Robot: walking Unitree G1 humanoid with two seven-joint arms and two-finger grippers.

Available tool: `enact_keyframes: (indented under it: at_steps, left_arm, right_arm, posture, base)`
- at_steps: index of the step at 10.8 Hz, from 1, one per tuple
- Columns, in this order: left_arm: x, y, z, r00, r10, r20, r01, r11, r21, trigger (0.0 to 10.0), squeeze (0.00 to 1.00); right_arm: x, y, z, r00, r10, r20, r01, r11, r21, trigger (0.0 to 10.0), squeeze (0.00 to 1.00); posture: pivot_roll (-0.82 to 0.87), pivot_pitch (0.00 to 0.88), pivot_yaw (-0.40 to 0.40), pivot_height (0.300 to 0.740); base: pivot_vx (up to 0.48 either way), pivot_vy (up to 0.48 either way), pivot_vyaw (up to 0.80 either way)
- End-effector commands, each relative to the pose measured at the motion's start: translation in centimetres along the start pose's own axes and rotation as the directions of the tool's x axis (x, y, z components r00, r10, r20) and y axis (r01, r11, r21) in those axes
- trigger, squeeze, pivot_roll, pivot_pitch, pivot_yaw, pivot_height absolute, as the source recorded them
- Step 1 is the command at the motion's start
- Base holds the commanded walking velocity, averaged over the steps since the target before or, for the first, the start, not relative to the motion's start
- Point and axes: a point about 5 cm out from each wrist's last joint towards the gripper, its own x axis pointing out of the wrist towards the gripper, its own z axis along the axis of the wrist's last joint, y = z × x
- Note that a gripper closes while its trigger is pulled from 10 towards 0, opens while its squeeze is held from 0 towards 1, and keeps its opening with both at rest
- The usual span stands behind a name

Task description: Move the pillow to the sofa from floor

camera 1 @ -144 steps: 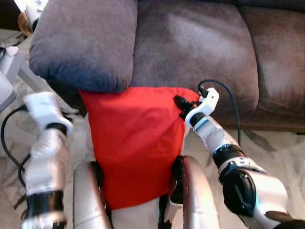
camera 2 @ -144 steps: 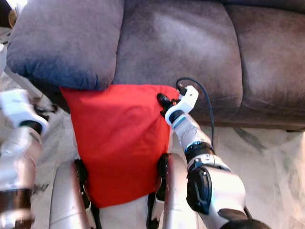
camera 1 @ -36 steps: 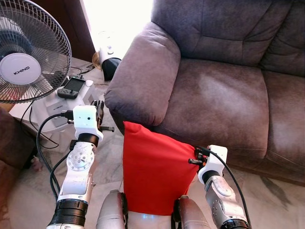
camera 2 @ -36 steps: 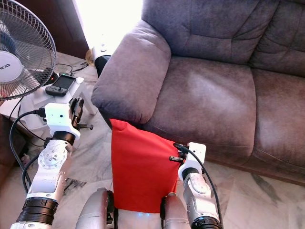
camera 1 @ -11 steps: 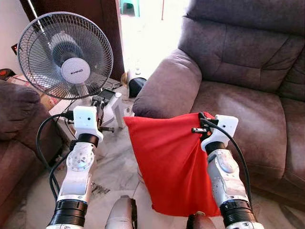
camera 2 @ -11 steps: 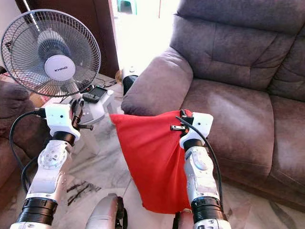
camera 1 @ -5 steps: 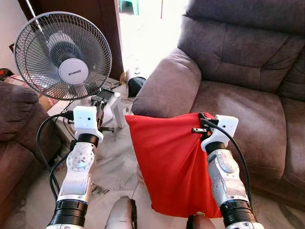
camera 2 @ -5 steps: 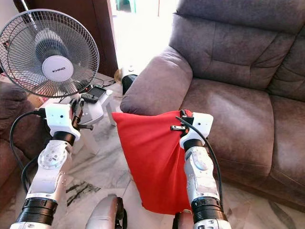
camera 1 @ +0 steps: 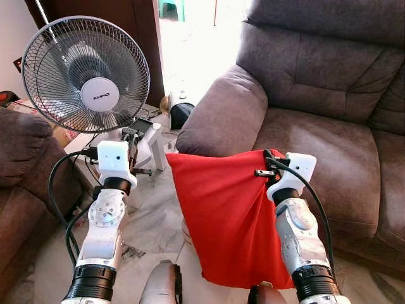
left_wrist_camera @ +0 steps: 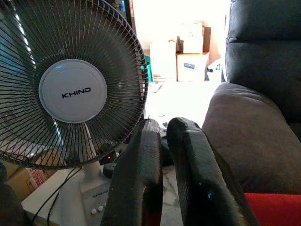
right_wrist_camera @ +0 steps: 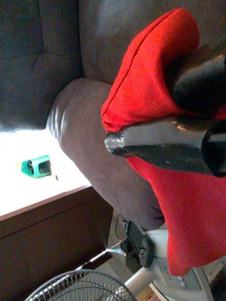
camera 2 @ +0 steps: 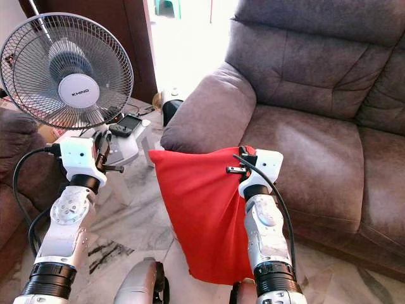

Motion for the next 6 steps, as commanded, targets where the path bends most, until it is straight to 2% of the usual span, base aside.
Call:
enact_keyframes:
  at_steps: [1, 6]
  left_arm:
    - [-0.19, 0.15, -0.07, 1.000, 0.005, -0.008, -0.005, 1.000, -0.004, 10.0, 0.00]
    - [-0.19, 0.15, -0.07, 1.000, 0.005, -0.008, -0.005, 1.000, -0.004, 10.0, 0.00]
  right_arm:
    - [0.61, 0.41, 2.92, 0.989, 0.024, 0.144, -0.023, 1.000, -0.008, 10.0, 0.00]
    - [0.61, 0.41, 2.92, 0.989, 0.024, 0.144, -0.023, 1.000, -0.008, 10.0, 0.00]
  posture:
    - [0.09, 0.000, 0.000, 0.693]
    - [0.09, 0.000, 0.000, 0.693]
  base:
    - [0.000, 0.000, 0.00]
    - [0.000, 0.000, 0.00]
